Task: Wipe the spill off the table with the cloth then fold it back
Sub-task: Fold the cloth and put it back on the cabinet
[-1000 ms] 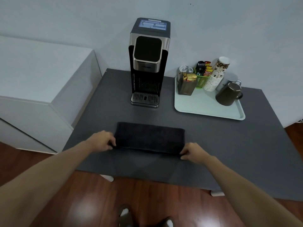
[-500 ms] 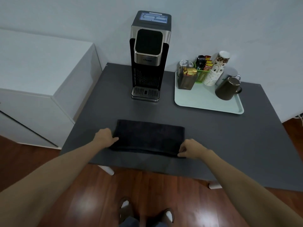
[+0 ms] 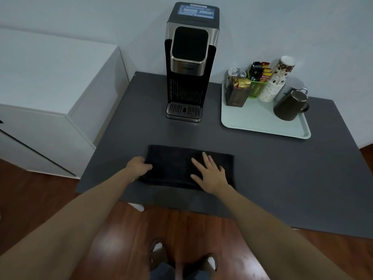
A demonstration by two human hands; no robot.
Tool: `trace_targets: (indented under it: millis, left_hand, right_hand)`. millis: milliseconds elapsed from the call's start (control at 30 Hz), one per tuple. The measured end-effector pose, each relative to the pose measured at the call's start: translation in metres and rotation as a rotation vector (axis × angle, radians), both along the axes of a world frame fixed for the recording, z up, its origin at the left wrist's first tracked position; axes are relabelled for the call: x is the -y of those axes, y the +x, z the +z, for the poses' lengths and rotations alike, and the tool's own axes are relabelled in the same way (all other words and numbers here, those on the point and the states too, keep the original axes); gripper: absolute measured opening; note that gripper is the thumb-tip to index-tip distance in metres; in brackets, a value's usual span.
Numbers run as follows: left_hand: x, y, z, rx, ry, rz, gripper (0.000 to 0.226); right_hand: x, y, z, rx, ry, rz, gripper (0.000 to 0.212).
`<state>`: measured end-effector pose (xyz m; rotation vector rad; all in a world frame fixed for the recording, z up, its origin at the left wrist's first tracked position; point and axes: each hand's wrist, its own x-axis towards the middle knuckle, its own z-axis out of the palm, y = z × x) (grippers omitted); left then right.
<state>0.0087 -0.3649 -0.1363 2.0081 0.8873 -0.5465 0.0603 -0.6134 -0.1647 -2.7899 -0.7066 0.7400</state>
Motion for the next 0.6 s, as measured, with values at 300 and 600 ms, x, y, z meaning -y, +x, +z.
trace_targets:
  millis: [300, 600]
  left_hand:
    - [0.008, 0.008, 0.026, 0.086, -0.586, 0.323, 0.045]
    - [0.09, 0.043, 0.051, 0.167, -0.701, 0.076, 0.056]
  right_hand:
    - [-0.003, -0.006, -0.006, -0.019, -0.043, -0.038, 0.06]
    - [0.009, 0.023, 0.026, -0.926, 1.045, -1.17, 0.059]
